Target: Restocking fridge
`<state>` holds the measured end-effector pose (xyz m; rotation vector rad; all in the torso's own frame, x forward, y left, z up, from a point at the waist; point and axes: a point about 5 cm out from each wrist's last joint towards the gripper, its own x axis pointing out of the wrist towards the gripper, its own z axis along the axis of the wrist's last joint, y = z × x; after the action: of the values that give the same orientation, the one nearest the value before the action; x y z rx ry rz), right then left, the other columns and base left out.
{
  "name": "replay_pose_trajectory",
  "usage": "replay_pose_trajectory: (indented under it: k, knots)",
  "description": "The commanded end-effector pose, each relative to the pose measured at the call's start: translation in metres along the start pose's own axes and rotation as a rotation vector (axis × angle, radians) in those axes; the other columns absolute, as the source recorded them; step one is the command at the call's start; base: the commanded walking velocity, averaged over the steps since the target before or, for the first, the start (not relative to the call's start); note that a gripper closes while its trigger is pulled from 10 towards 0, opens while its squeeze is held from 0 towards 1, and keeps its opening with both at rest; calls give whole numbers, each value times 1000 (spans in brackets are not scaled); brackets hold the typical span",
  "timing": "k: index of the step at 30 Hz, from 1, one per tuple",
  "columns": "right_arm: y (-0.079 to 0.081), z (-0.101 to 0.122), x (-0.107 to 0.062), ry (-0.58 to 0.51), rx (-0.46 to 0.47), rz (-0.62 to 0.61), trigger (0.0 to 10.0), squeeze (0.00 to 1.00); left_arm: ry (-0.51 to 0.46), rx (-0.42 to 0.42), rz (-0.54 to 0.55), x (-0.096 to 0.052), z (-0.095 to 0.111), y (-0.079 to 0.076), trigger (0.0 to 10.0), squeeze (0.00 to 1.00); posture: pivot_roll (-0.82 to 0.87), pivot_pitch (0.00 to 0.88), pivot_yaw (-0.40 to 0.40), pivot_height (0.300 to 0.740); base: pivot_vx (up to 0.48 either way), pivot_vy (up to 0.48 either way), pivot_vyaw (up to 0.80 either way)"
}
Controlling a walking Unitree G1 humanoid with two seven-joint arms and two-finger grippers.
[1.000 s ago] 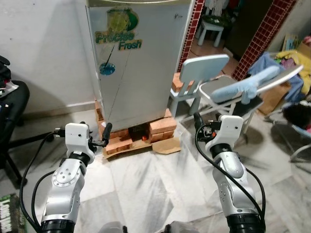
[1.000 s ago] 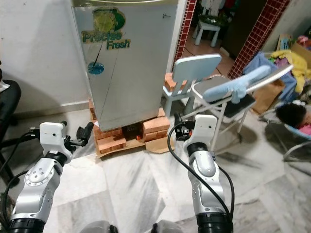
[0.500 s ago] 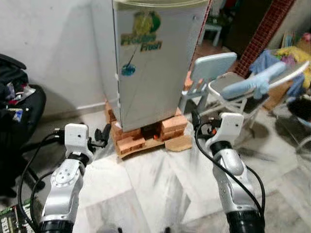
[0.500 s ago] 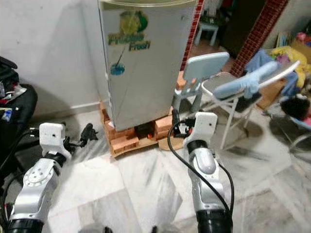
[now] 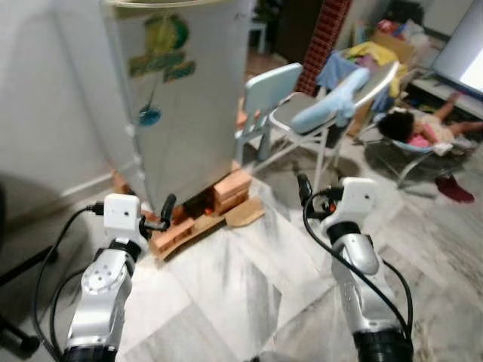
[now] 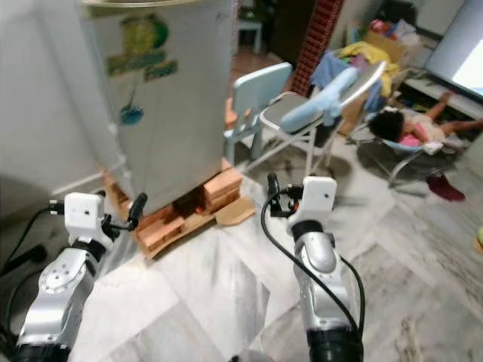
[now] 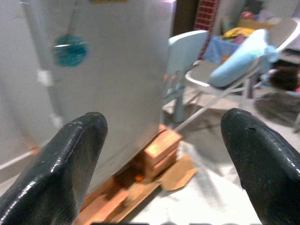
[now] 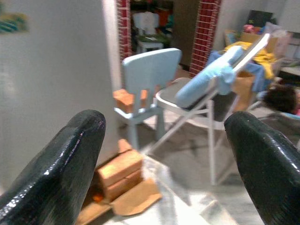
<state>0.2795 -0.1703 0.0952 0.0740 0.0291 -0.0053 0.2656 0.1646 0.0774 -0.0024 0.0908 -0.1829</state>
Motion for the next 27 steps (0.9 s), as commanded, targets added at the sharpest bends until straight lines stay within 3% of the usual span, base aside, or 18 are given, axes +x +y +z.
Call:
replay_pose_trajectory:
  k: [1, 5, 10, 27]
  knots:
    - [8, 8, 4, -33, 5, 19, 10000, 0, 6, 11, 25, -3, -1, 10, 10000, 0, 18, 0, -88, 740, 450, 0, 0]
    - [9, 6, 4, -23, 2, 19, 10000, 0, 23, -5, 37, -3, -3, 11, 10000, 0, 21, 0, -88, 740, 386, 171, -400]
    - [10, 5, 5, -24, 6, 21, 10000, 0, 26, -10, 42, -3, -3, 11, 10000, 0, 27, 0, -89, 740, 0, 458, -688]
    - [9, 4, 4, -16, -4, 7, 10000, 0, 77, 36, 82, -13, -13, 23, 10000, 0, 26, 5, -88, 740, 0, 480, 0]
